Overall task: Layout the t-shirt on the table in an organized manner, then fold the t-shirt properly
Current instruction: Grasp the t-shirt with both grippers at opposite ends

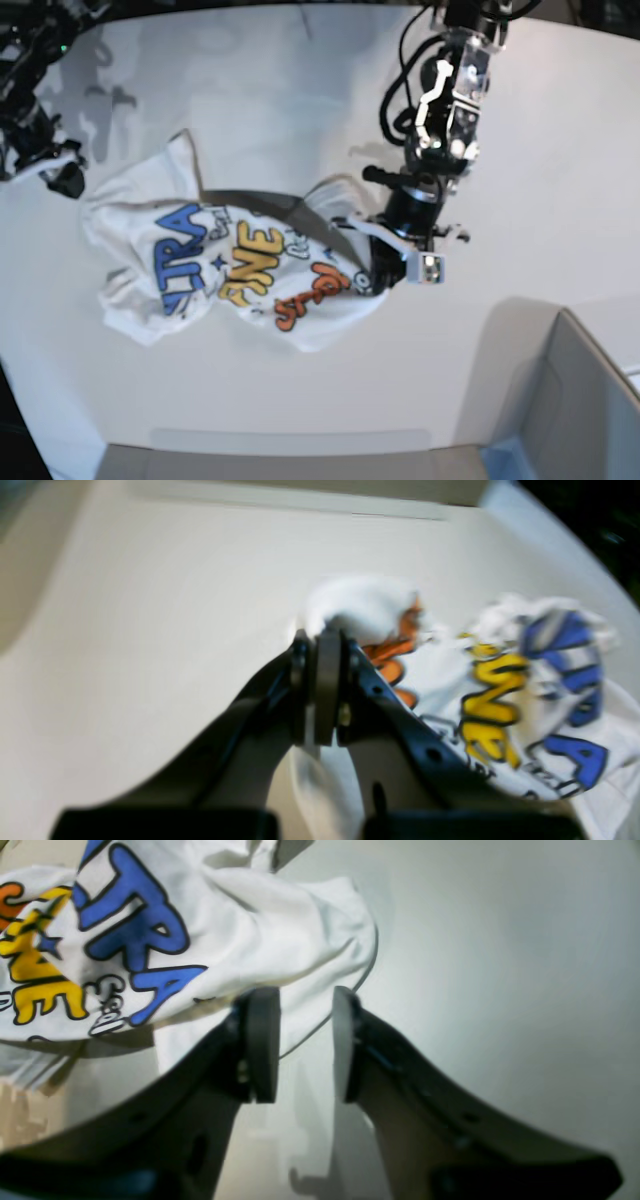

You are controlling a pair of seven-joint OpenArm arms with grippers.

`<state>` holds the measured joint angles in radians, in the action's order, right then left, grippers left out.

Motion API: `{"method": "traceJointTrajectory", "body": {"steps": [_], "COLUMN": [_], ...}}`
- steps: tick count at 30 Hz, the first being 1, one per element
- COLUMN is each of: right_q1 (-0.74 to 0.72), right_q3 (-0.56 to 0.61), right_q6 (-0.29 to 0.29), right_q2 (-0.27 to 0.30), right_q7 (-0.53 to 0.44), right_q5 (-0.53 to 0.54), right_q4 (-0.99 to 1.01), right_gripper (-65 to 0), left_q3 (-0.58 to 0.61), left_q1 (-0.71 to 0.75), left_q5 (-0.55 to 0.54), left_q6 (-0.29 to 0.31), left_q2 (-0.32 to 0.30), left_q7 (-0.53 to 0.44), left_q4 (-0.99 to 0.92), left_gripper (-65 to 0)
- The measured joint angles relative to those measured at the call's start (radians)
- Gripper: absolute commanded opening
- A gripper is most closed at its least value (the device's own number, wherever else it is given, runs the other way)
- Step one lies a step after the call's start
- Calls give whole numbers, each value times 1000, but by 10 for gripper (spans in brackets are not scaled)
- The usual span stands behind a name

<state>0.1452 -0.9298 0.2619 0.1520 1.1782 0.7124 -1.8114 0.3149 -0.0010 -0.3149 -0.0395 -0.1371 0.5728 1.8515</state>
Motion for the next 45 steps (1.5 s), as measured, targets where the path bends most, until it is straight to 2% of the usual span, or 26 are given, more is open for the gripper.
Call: {"method": "traceJointTrajectory", "body": {"steps": [4, 7, 11, 15, 17, 20, 23, 25, 27, 30, 36, 42, 45], "right_q1": [-44, -58, -59, -60, -64, -60, -24, 11, 37, 51, 57, 77, 83], "right_q3": [26, 96, 198, 267, 286, 274, 214, 179, 164, 143, 120, 111, 69], "right_q6": [0, 0, 0, -2, -3, -4, -79, -124, -161, -196, -218, -218, -219], "right_q2": [20, 25, 24, 15, 1, -33, -105, -157, -179, -204, -220, -270, -266], "right_q7": [-4, -7, -8, -77, -71, -73, -71, -63, -58, -76, -69, -63, -63], "right_q5": [-11, -8, -6, -7, -7, -7, -7, -13, -14, -5, -12, -4, -9], "right_q4": [137, 210, 233, 252, 272, 274, 206, 124, 45, -31, 29, 36, 36], "right_gripper": [-415, -415, -415, -415, -415, -415, -415, -415, -415, -415, -415, -415, -415], "left_q3": [-5, -5, -8, -7, -8, -8, -6, 5, 3, 1, 3, -1, -1], "left_q1": [20, 21, 45, 39, 40, 40, 40, 40, 42, 51, 60, 60, 60], "left_q5": [-1, 0, 0, -1, 0, 0, 0, 0, -2, 0, -1, 0, -1], "left_q6": [8, 13, 3, 10, 10, 10, 10, 11, 10, 8, 10, 10, 10], "left_q2": [4, 6, 1, 5, 4, 4, 3, -34, -58, -62, -60, -60, -60], "left_q7": [0, -2, 3, -1, 0, -1, 0, -1, -1, -3, -4, -4, -4], "left_q4": [10, 10, 10, 10, 10, 10, 10, 10, 10, 10, 10, 10, 10], "left_gripper": [-650, -650, -650, -650, -650, -650, -650, -650, -650, -650, -650, -650, -650]}}
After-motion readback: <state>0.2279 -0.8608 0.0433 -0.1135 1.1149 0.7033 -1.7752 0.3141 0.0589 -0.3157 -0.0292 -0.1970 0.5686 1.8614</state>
